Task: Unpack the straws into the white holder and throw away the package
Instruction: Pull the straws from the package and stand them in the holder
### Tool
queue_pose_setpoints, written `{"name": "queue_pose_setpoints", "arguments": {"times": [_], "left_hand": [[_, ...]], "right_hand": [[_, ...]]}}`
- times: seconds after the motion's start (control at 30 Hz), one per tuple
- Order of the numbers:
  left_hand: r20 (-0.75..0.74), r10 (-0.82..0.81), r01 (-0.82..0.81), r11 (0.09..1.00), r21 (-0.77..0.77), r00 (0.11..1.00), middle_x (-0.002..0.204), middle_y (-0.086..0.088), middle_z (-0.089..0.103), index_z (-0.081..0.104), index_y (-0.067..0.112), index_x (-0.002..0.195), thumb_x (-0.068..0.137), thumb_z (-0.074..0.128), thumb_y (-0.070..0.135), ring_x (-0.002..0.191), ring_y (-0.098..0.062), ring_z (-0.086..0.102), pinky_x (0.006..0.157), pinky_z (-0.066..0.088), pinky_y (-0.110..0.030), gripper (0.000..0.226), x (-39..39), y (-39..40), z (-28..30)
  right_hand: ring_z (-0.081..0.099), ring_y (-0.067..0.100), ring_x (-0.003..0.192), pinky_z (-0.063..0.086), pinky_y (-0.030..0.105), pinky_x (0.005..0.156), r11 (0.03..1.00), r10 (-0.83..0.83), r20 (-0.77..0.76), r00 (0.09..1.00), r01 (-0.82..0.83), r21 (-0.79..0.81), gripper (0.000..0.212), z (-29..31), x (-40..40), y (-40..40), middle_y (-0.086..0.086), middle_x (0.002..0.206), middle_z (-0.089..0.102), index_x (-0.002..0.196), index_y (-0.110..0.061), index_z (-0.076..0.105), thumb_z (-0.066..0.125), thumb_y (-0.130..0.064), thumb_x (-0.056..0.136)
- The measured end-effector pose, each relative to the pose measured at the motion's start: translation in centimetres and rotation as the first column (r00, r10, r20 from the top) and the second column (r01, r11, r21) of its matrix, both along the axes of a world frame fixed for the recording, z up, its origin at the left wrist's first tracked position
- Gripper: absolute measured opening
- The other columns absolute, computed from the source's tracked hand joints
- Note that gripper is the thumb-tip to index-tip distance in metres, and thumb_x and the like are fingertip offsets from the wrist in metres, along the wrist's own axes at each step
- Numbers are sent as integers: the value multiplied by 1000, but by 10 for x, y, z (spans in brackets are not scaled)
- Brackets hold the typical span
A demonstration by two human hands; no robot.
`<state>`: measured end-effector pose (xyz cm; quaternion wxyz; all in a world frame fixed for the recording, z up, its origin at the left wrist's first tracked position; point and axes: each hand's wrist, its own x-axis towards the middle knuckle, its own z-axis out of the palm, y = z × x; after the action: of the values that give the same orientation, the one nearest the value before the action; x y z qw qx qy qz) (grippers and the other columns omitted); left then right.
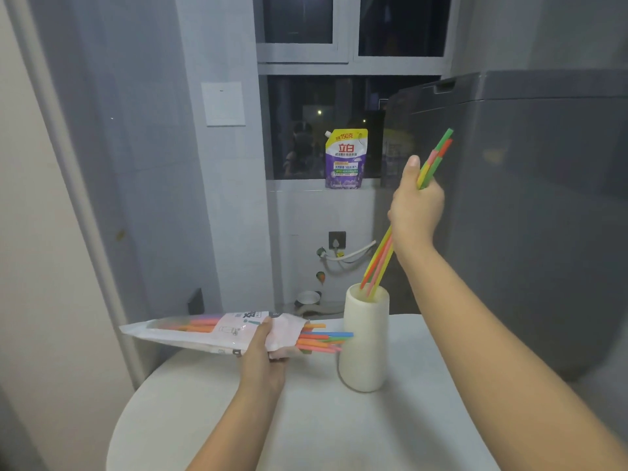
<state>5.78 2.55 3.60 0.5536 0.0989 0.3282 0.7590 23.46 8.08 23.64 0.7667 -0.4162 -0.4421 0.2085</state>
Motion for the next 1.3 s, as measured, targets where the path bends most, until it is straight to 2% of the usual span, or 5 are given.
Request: {"name": "queue_pose_setpoints", "arguments": {"times": [0.37,0.57,0.7,1.07,1.3], "left_hand": [[61,-33,31,999,21,998,90,-5,54,49,11,111,94,52,9,35,-6,42,35,31,-11,17,11,4,4],[77,-30,30,1000,7,997,88,-6,55,51,11,105,94,52,8,36,-7,45,32,30,-11,12,13,4,7],[59,-41,42,999,-8,997,86,-6,53,50,11,99,94,52,11,32,-6,38,34,33,-12,5,11,4,8],[97,-76,76,997,12,992,87,-6,53,50,11,97,94,51,11,31,-7,28,34,35,-14,3,7,0,12],[71,-84,81,996,41,994,119,-20,49,42,9,115,96,47,14,37,-8,37,33,31,-13,21,-2,-7,17]], "right_hand": [[55,10,51,39,18,43,946,168,285,944,-73,-315,47,-74,-3,21,-1,55,55,55,-18,51,41,-38,96],[53,25,91,36,38,87,926,139,621,771,121,-358,38,-112,4,20,0,84,61,74,-20,70,44,-38,94],[55,29,90,41,41,84,916,203,578,791,55,-397,34,-126,12,14,0,76,56,70,-13,61,53,-40,90],[47,13,114,37,41,102,994,83,495,865,-40,-97,38,-115,15,-31,-6,116,61,114,-20,62,72,-22,78],[47,6,83,35,7,75,998,46,504,863,-59,9,17,-148,0,-65,-12,92,54,99,-19,68,69,-17,82]]}}
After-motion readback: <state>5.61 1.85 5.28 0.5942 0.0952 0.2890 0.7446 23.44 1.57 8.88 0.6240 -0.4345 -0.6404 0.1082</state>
